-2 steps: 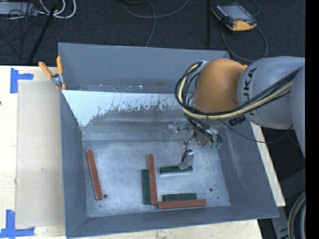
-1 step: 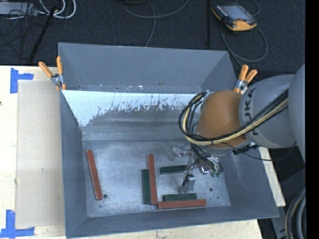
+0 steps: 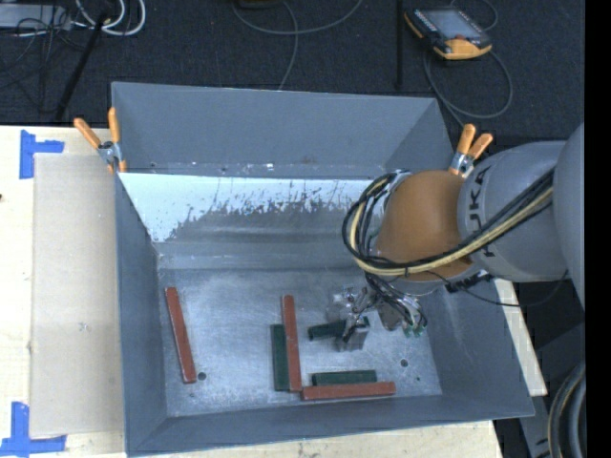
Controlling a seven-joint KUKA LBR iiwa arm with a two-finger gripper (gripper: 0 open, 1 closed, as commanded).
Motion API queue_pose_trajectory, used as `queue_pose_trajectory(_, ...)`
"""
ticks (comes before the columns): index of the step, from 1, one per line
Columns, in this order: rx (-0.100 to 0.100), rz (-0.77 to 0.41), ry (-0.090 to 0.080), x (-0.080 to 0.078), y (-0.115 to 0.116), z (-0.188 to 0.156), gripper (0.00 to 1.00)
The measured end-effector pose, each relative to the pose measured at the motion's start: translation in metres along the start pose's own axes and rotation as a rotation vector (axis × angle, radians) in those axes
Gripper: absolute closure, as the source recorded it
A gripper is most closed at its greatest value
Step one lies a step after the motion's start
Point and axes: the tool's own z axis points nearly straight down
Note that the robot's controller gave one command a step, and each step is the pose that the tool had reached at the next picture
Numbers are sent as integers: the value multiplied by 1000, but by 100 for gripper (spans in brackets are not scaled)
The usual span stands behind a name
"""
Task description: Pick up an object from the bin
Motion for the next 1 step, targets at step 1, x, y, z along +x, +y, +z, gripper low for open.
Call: queue_pose_trajectory(1,1,-15,-5,48,23,-154,100)
